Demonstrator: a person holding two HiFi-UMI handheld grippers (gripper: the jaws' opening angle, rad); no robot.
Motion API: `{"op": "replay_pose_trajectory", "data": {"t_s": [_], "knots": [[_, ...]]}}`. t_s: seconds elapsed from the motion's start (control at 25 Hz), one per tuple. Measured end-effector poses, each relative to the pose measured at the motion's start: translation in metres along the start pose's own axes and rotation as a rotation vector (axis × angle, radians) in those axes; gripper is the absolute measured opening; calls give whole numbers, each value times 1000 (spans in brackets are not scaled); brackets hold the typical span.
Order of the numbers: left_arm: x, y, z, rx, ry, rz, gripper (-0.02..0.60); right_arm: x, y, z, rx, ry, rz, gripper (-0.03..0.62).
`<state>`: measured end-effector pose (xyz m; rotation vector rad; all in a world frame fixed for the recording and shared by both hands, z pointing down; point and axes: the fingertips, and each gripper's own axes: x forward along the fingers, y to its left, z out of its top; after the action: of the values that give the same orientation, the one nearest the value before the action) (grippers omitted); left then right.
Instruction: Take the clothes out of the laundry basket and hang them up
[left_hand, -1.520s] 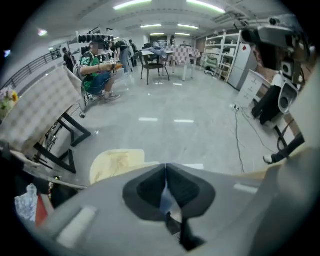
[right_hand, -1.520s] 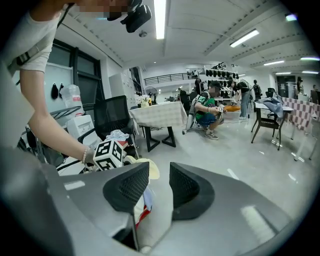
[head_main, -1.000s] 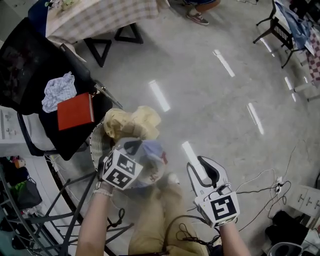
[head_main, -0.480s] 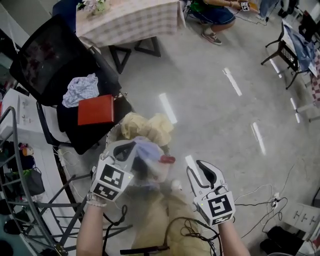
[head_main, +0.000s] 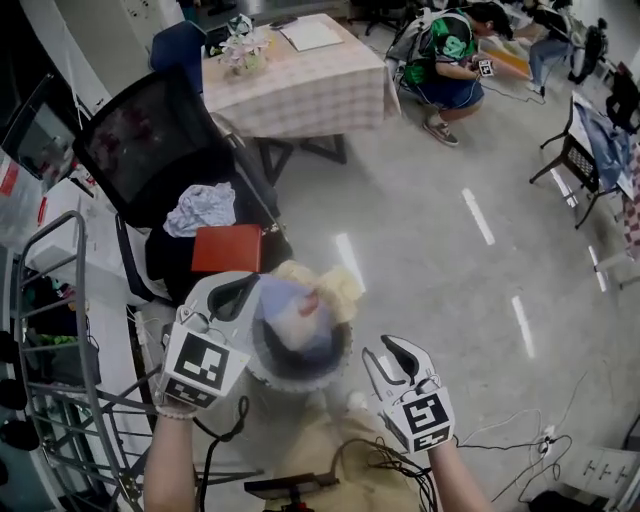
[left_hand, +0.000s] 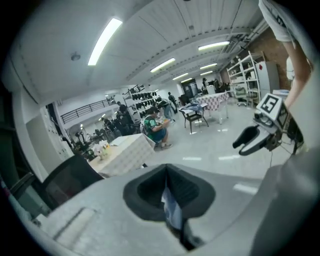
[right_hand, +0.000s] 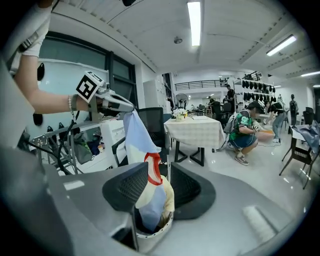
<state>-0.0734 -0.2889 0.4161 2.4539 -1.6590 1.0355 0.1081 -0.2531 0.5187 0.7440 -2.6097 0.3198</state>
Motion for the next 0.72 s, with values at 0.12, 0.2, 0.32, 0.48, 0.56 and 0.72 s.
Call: {"op": "replay_pose_trajectory", "data": {"t_s": [0.12, 0.2, 0.32, 0.48, 0.56, 0.72], "knots": [[-27, 23, 24, 44, -34, 51, 0, 4, 12, 18, -16, -15, 30, 133], [-45, 37, 39, 77, -52, 84, 0, 8, 17, 30, -43, -31, 52, 135], [-70, 58, 63, 124, -80, 137, 0, 19, 21, 52, -84, -61, 86, 137], [-97, 79, 91, 182, -105, 180, 0, 36, 27, 76, -155, -80, 149, 152], [-112, 90, 102, 207, -116, 206, 0, 50, 32, 88, -188, -89, 188, 163], [-140, 108, 120, 239, -134, 245, 0, 80, 46, 102, -236, -84, 266, 184]]}}
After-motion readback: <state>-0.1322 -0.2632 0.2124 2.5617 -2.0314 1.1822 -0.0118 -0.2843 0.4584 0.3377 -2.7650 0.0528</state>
